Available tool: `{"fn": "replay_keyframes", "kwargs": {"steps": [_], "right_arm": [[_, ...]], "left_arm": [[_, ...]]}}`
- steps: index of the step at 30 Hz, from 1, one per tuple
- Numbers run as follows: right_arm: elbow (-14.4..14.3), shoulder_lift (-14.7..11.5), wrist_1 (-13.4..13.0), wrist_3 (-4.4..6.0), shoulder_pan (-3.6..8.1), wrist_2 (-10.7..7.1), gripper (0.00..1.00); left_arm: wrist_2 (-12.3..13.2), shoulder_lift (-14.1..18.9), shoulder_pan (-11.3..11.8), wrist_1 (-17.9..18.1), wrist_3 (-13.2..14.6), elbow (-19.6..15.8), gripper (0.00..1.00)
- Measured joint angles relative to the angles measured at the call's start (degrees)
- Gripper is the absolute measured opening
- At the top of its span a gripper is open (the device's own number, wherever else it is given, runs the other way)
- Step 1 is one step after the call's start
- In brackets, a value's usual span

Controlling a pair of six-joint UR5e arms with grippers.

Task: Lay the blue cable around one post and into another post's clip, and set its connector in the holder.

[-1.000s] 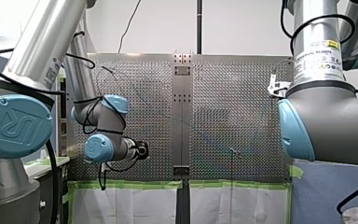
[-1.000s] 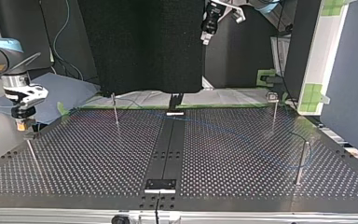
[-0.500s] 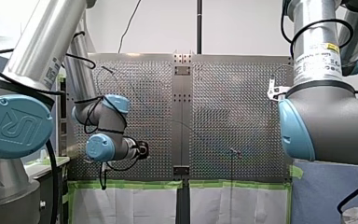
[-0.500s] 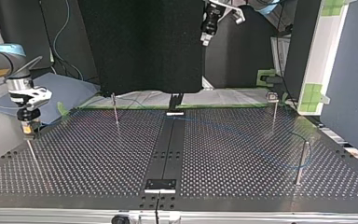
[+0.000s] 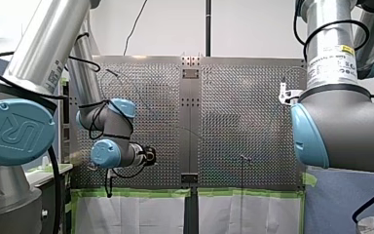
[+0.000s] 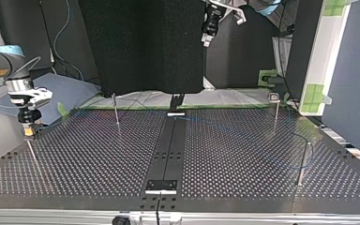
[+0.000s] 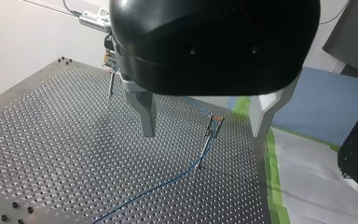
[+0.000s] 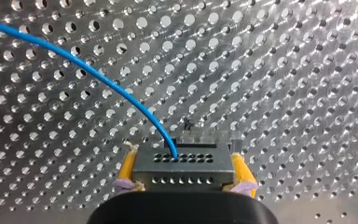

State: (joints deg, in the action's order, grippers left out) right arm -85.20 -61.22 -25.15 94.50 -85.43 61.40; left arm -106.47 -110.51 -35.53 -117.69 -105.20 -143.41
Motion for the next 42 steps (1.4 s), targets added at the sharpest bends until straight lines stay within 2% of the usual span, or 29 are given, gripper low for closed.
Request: {"fn": "replay_keyframes", "kwargs": {"steps": [5,13,37,42], "right_arm": [[0.00,0.00,-0.70,-0.44,0.07,-1.15,0.21],[-0.01,-0.01,-0.97,-0.59,0.57,-1.38,0.21],[0.59,-0.04,-1.39,1.27,0.83,-1.53,0.21],[0.58,0.00,-1.17,2.04,0.58,-0.75,0.21]], "left_arm": [[-0.04,0.00,0.00,-0.16,0.06,0.01,1.00],[-0.03,0.00,0.01,-0.37,0.09,0.04,1.00],[0.00,0.00,0.00,-0.36,0.09,0.08,1.00],[0.00,0.00,0.00,-0.36,0.10,0.08,1.00]]}}
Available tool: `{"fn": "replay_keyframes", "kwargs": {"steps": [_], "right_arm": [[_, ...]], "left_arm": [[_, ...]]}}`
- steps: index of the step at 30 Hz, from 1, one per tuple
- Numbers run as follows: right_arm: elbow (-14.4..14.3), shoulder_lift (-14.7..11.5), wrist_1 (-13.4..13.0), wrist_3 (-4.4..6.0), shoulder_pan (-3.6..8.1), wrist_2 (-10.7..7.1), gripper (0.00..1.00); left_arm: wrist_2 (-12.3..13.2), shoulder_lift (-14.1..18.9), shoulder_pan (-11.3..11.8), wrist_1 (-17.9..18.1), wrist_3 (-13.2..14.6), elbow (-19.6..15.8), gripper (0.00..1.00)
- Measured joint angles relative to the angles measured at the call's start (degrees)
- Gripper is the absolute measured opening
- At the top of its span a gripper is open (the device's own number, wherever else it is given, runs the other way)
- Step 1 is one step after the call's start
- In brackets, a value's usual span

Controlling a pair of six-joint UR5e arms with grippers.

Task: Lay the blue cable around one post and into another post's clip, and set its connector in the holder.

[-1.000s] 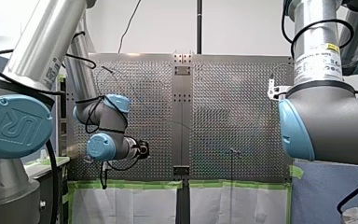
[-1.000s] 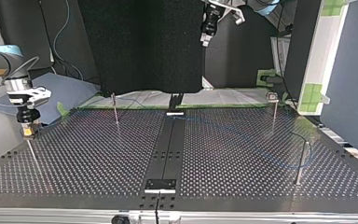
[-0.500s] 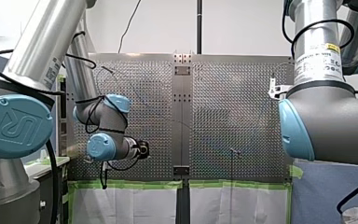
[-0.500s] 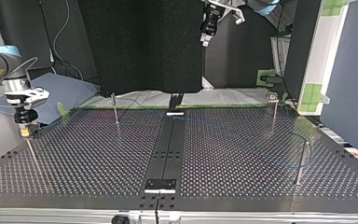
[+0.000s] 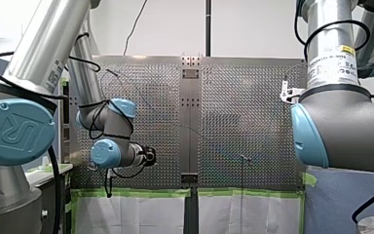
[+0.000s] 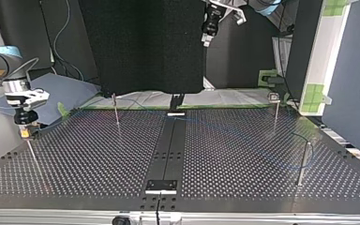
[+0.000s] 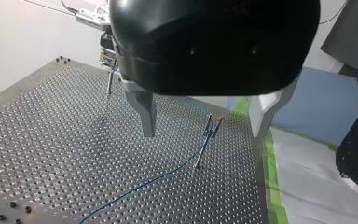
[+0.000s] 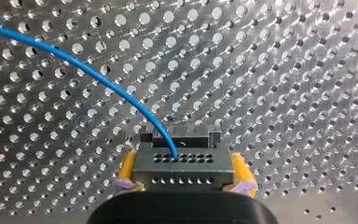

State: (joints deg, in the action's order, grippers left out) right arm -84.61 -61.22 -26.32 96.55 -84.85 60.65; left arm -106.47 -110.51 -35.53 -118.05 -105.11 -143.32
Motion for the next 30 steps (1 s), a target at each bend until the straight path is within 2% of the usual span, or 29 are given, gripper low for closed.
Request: {"fn": "replay_keyframes", "kwargs": {"steps": [11,21,30], "right_arm": [[0.00,0.02,0.23,0.55,-0.42,2.59,0.21],[0.00,0.00,0.41,0.67,-0.69,2.88,0.21],[-0.09,0.05,1.72,0.44,-1.37,2.94,0.21]], "left_arm": [[0.00,-0.01,0.01,0.01,-0.01,0.00,1.00],[0.07,-0.02,0.01,0.15,-0.01,0.00,1.00],[0.15,-0.02,0.01,0.20,-0.07,0.00,1.00]]}}
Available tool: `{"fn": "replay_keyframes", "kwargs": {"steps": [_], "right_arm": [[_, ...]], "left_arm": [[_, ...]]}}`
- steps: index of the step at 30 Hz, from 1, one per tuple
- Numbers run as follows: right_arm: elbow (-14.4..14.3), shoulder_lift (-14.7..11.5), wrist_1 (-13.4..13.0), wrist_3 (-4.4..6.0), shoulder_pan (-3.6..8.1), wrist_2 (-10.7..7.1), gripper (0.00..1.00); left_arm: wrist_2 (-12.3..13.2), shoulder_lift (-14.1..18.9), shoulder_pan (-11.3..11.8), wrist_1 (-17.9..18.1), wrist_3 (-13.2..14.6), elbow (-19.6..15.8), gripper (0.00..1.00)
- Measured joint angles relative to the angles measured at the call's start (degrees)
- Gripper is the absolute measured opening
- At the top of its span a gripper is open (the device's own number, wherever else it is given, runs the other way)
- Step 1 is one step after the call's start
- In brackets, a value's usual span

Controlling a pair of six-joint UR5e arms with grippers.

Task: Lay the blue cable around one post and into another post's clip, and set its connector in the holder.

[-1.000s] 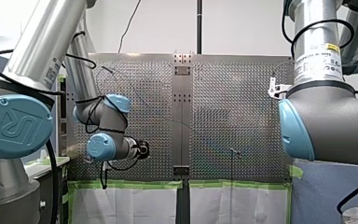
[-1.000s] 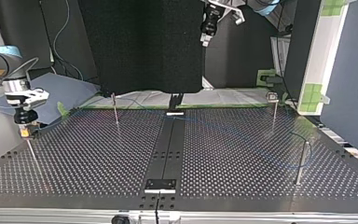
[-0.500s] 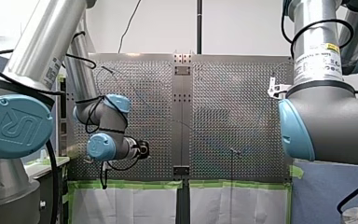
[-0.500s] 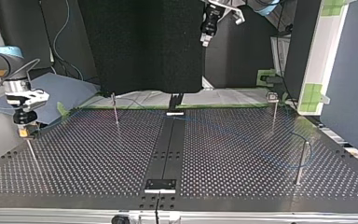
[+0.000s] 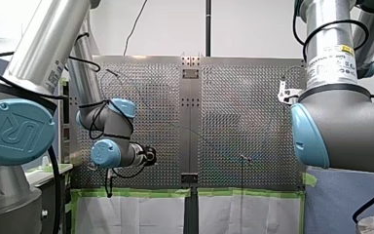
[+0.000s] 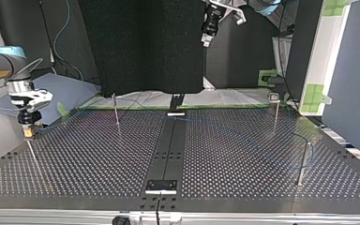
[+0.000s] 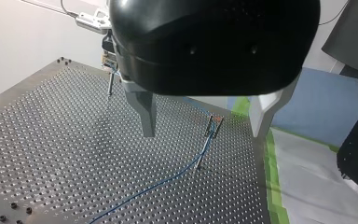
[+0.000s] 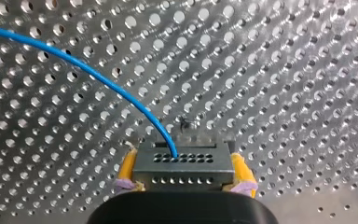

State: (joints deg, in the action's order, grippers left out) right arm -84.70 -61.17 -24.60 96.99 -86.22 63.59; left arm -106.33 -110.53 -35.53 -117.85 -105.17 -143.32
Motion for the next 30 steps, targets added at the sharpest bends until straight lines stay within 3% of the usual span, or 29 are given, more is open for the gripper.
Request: {"fn": "replay_keyframes", "kwargs": {"steps": [15,21,30], "right_arm": [[-0.51,0.03,-1.59,0.29,-0.58,0.69,0.21],[-0.52,0.10,-3.54,1.50,-0.76,1.18,0.21],[-0.56,0.23,-4.31,2.31,-0.85,1.61,0.21]], "left_arm": [[-0.04,0.01,0.00,0.07,-0.03,0.15,1.00],[-0.04,0.01,0.00,0.11,-0.03,0.16,1.00],[-0.06,0.02,0.00,0.08,-0.08,0.16,1.00]]}}
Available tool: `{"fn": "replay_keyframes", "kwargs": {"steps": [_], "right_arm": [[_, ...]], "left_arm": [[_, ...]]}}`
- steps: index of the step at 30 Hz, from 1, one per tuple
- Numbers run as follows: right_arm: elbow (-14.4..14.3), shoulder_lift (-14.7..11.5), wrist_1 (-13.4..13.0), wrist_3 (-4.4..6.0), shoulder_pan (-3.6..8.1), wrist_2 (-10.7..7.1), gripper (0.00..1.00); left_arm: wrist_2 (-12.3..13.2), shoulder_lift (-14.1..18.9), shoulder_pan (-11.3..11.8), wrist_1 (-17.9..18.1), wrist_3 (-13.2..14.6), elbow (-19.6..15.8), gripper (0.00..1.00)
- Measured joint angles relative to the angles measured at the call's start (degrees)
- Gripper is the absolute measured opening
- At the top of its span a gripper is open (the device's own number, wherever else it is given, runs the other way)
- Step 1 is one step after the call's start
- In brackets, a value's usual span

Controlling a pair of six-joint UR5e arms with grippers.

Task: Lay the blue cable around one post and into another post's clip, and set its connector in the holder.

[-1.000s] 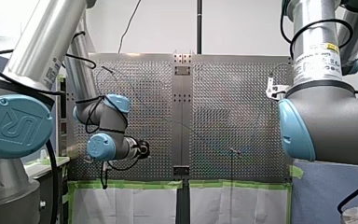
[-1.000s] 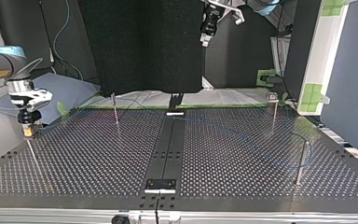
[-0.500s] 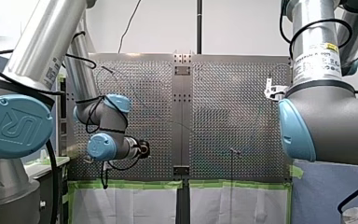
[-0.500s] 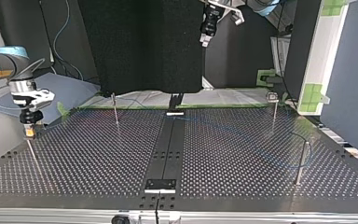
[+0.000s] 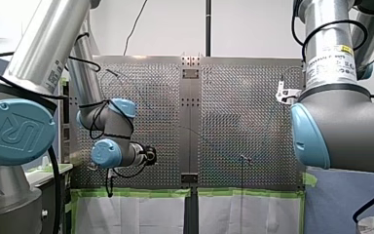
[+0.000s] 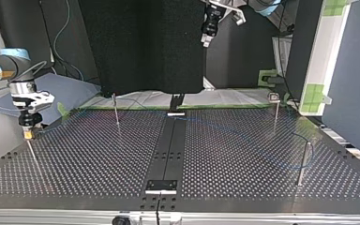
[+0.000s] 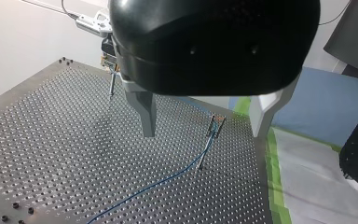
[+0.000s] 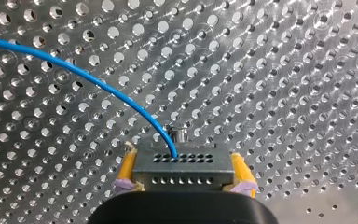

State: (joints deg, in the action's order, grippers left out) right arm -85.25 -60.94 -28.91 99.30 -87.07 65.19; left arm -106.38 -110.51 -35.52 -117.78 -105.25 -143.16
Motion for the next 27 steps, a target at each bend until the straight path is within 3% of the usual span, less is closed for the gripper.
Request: {"fn": "replay_keyframes", "kwargs": {"steps": [21,27], "right_arm": [[0.03,0.21,0.64,0.59,-0.32,1.28,0.21],[0.04,0.18,1.88,0.38,-0.77,1.42,0.21]], "left_arm": [[0.02,0.00,0.01,0.08,-0.04,0.01,1.00],[0.04,-0.03,-0.01,0.08,-0.04,0.01,1.00]]}}
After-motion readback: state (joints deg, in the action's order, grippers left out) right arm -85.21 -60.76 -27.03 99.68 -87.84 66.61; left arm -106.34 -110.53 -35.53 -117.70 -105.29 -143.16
